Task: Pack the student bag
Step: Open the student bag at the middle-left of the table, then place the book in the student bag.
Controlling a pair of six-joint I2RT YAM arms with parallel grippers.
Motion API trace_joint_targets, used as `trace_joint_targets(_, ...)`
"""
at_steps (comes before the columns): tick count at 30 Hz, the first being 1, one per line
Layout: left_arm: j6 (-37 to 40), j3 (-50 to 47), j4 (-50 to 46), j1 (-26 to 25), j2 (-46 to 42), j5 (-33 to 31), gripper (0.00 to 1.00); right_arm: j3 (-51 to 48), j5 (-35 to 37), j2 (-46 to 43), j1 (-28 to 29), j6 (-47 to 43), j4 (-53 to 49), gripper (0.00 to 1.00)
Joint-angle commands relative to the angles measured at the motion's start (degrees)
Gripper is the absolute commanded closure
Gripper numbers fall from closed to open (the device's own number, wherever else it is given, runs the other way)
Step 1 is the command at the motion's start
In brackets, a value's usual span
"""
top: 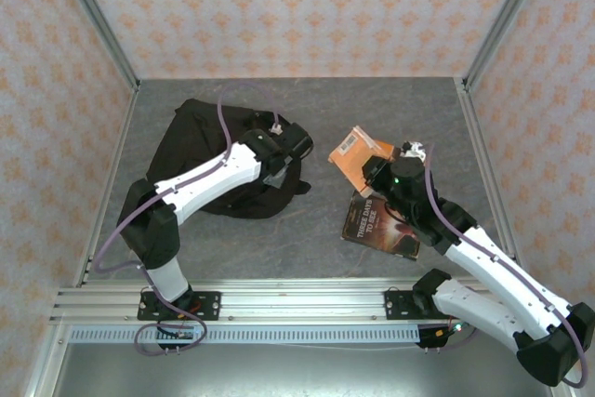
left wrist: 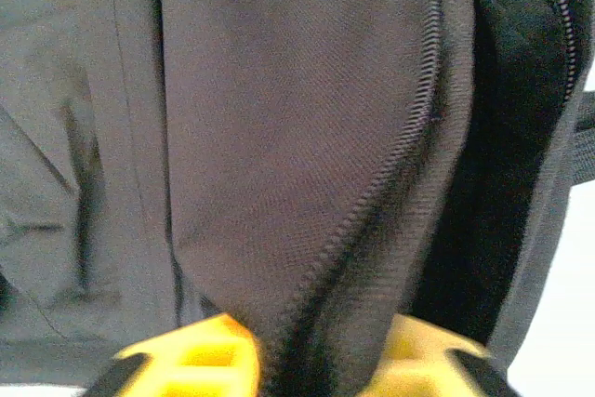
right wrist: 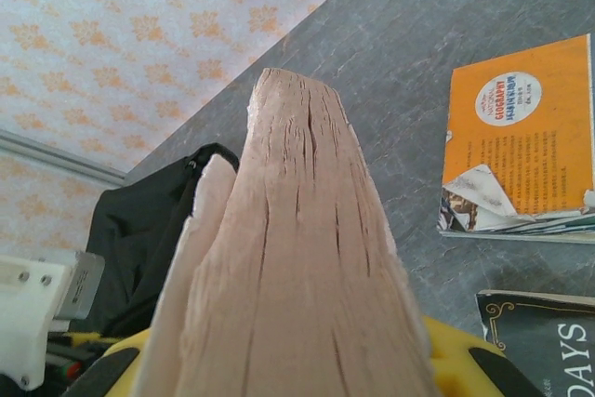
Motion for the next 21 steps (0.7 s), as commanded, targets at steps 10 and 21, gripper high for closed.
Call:
trace_joint_targets(10, 2.76, 10.92, -8.72, 3.16, -12.93, 1.19, 1.0, 5.0, -23.73, 9.21, -0.33, -0.76, 9.43, 1.0)
trace_joint_targets(21, 1.38, 1.25, -4.35, 4.21, -27.84, 2.06, 1.0, 8.53, -38.0, 24.6, 0.42, 12.04, 24.05, 1.0)
